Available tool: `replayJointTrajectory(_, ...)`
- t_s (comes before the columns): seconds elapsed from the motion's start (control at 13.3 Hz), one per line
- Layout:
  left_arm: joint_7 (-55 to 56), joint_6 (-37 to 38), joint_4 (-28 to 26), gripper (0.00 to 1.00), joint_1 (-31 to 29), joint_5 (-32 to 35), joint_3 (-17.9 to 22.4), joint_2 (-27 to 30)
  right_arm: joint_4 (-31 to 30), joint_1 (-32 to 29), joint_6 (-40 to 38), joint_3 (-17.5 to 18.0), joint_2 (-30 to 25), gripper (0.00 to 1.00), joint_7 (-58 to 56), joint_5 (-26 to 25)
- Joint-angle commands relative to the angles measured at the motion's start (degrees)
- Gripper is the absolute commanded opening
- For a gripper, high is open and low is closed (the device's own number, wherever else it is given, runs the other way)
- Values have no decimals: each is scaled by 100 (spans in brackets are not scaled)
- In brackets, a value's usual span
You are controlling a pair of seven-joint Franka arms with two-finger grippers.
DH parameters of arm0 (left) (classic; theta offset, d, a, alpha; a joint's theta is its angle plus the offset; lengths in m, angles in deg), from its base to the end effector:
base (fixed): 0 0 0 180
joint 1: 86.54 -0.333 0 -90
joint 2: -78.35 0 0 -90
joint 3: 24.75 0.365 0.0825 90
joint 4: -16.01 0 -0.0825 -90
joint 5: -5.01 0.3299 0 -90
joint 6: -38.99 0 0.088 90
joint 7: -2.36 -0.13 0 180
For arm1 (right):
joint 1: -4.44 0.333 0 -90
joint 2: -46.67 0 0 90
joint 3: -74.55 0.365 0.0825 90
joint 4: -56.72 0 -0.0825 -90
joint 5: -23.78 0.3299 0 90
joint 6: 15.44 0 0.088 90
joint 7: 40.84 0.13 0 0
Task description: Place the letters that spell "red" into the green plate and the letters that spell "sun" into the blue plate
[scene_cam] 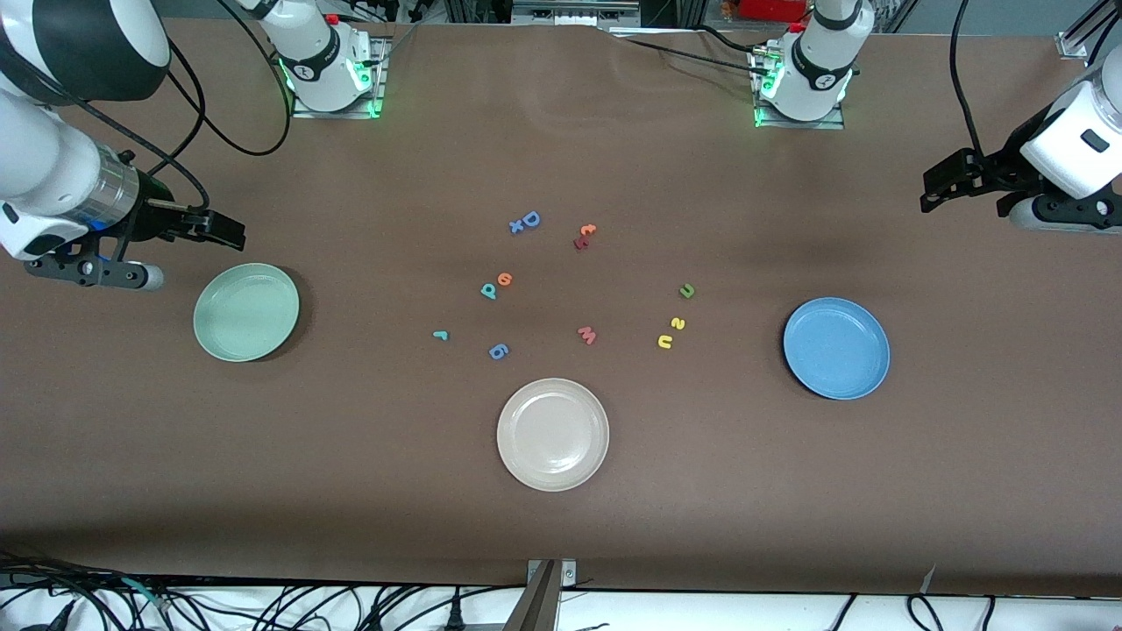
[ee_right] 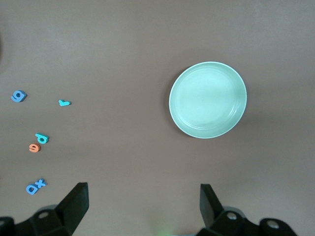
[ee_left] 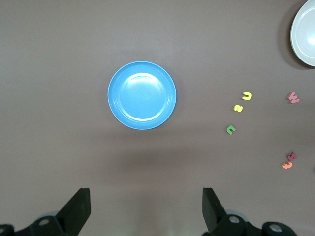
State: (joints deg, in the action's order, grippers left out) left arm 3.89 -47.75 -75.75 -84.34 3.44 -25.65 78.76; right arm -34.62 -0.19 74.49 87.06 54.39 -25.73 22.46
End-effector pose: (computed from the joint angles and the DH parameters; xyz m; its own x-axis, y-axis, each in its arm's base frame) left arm 0.4880 -0.0302 0.6367 0.9963 -0.0288 -0.0811 -0.0268 -0.9993 0.0251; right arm 0.5315 0.0625 0.5724 0.9805 -0.1249 -0.1518 -0.1211 -0.9920 0.0344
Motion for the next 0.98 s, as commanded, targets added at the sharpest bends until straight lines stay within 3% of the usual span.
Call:
replayJointTrajectory(0.0, -118, 34, -35, 100, -9, 16, 2, 47, 91, -2, -125, 6, -17, 100, 9, 97)
replayJointTrajectory(0.91, -118, 34, -35, 100, -9, 16, 2, 47, 91, 155, -46, 129, 202, 100, 80, 80)
